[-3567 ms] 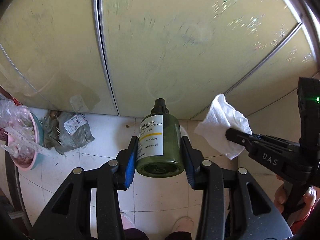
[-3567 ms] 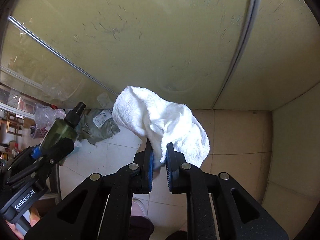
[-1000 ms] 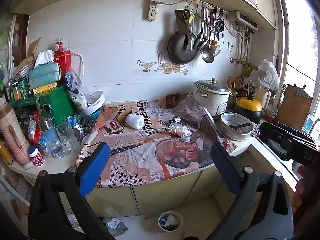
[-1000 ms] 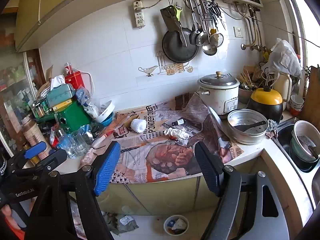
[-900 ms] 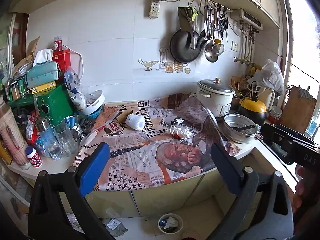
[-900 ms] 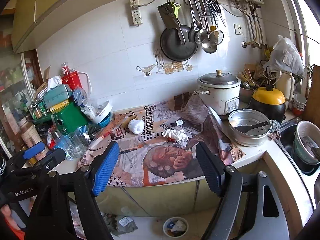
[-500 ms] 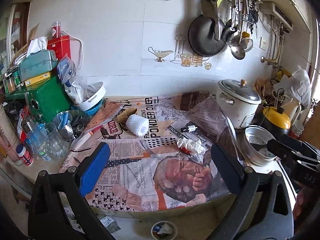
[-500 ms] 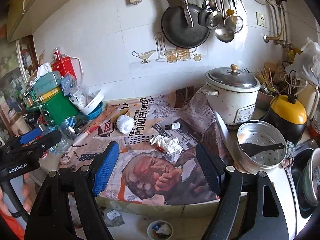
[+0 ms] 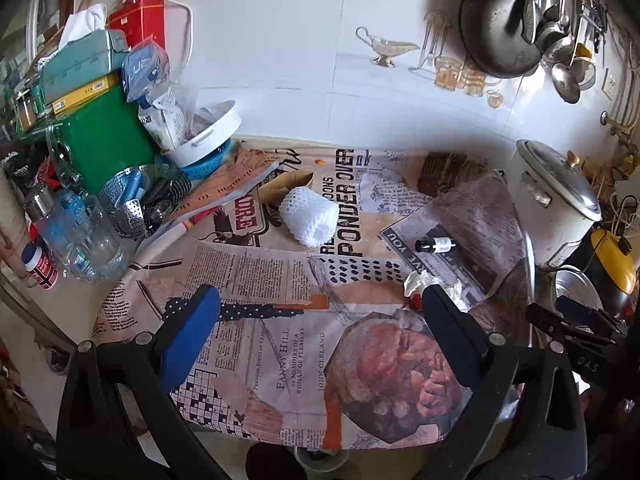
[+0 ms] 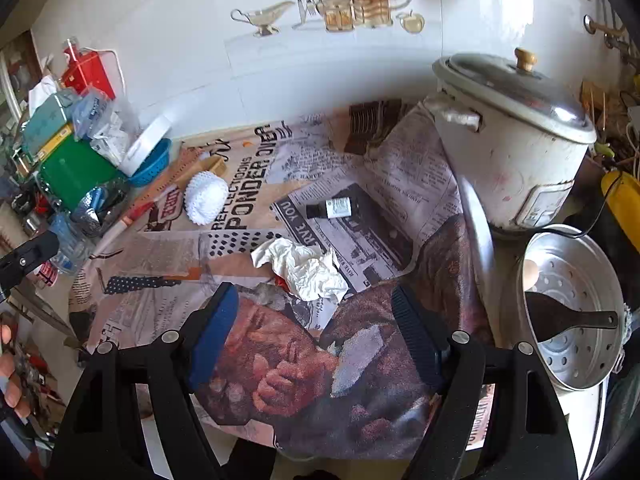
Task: Collect trash
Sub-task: 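Grasp the white mesh fruit net with the left tool while the right tool grasps the crumpled tissue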
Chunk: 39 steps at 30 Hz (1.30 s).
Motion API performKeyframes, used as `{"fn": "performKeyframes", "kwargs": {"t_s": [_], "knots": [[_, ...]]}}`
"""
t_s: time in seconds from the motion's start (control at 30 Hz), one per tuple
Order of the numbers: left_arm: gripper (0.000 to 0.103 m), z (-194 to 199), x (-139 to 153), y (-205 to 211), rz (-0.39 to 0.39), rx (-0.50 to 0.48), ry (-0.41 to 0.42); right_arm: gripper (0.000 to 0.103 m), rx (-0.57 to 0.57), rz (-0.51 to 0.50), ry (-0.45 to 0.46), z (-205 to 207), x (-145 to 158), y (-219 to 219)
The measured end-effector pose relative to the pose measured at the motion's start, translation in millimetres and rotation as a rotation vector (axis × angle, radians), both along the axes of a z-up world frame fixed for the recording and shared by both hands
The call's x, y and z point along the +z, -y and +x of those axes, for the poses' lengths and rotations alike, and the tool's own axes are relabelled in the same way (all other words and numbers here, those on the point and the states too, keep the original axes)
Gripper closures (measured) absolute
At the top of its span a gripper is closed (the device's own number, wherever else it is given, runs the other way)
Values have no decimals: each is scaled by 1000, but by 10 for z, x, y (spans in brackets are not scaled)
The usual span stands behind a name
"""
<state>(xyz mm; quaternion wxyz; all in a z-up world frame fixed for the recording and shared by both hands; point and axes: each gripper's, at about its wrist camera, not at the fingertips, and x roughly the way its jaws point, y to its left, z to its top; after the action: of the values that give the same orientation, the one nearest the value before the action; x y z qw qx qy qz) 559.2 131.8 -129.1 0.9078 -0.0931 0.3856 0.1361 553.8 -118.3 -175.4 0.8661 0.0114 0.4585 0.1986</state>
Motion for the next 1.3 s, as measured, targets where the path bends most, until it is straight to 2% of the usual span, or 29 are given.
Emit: {"fn": "performKeyframes", "kwargs": {"t_s": [0.17, 0.53, 0.63, 0.7, 0.8, 0.93, 1.0, 1.07, 1.1, 1.2, 1.3], "knots": [[2, 357, -300, -282, -16, -22, -70, 27, -30, 12, -117, 307, -365, -139], [3, 1332, -976, -769, -28, -129, -206, 28, -93, -84, -298, 791, -1097, -571], [17, 1565, -1150, -843, -55, -145, -200, 45, -107, -68, -304, 824, -1163, -574], [30, 1718, -1274, -885, -77, -152, -208, 61, -104, -75, -304, 838, -1208, -589], [42, 1894, -1417, -907, -94, -163, -212, 74, -114, -86, -272, 841, -1210, -589], [53, 2038, -1531, -892, -82, -173, -207, 79, -135, -68, -266, 871, -1213, -551], [66, 2085, -1565, -897, -89, -173, -203, 81, -144, -67, -261, 882, -1215, -549], [70, 2102, -1576, -888, -80, -164, -190, 83, -153, -56, -261, 871, -1196, -529], [77, 2107, -1577, -886, -75, -159, -186, 84, -156, -49, -261, 883, -1199, -543], [88, 2114, -1587, -882, -60, -140, -181, 85, -169, -27, -252, 874, -1147, -509], [94, 2067, -1562, -861, -41, -127, -185, 86, -179, -3, -233, 832, -1042, -441]]}}
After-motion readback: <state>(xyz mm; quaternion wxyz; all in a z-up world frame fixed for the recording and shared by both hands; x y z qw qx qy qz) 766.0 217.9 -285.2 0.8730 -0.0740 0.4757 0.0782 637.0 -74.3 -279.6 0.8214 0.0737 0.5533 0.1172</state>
